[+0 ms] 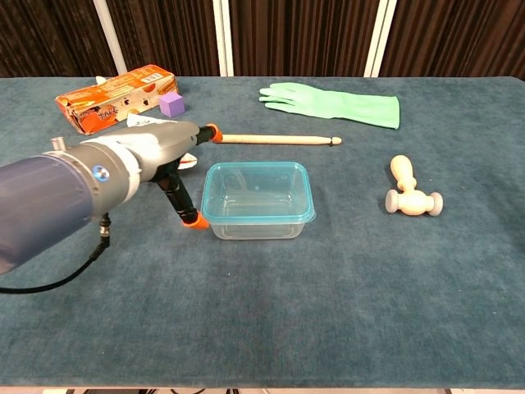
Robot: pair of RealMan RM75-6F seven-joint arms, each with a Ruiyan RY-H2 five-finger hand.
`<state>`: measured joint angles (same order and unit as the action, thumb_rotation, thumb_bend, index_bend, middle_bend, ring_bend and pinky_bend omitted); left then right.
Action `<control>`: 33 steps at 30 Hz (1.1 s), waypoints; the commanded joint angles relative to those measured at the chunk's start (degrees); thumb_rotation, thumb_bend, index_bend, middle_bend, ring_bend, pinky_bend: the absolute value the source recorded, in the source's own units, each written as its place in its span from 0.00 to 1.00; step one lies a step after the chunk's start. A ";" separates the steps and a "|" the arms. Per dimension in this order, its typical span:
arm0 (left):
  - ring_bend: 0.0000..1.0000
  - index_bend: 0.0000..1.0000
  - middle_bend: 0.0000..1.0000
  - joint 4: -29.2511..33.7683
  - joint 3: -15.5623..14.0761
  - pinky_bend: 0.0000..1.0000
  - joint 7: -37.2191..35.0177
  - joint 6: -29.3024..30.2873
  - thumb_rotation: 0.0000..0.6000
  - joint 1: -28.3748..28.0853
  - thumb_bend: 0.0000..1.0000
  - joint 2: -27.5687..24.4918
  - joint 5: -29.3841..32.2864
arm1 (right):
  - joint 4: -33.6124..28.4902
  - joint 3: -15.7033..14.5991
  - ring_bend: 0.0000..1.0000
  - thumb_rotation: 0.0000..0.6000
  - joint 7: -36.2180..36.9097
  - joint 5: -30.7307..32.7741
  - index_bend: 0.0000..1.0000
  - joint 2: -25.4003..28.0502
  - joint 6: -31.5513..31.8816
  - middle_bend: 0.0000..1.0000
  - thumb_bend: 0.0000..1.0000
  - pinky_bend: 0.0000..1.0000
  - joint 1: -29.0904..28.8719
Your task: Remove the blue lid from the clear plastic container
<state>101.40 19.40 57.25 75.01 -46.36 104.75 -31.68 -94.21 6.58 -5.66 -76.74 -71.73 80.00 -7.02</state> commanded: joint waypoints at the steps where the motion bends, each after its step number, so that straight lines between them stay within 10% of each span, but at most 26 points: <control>1: 0.00 0.00 0.00 -1.87 1.11 0.00 0.28 -0.59 1.00 -1.68 0.03 1.56 1.93 | 0.02 0.01 0.00 1.00 0.14 0.01 0.00 0.01 -0.08 0.00 0.12 0.00 -0.03; 33: 0.01 0.02 0.06 -11.64 7.82 0.10 -0.53 -0.62 1.00 -11.31 0.09 9.26 12.41 | -0.10 -0.09 0.00 1.00 0.41 0.67 0.00 0.20 -0.98 0.00 0.12 0.00 -0.22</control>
<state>90.16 26.93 56.55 74.24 -57.29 113.70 -19.56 -94.32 6.48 -5.24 -76.07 -71.53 79.02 -7.24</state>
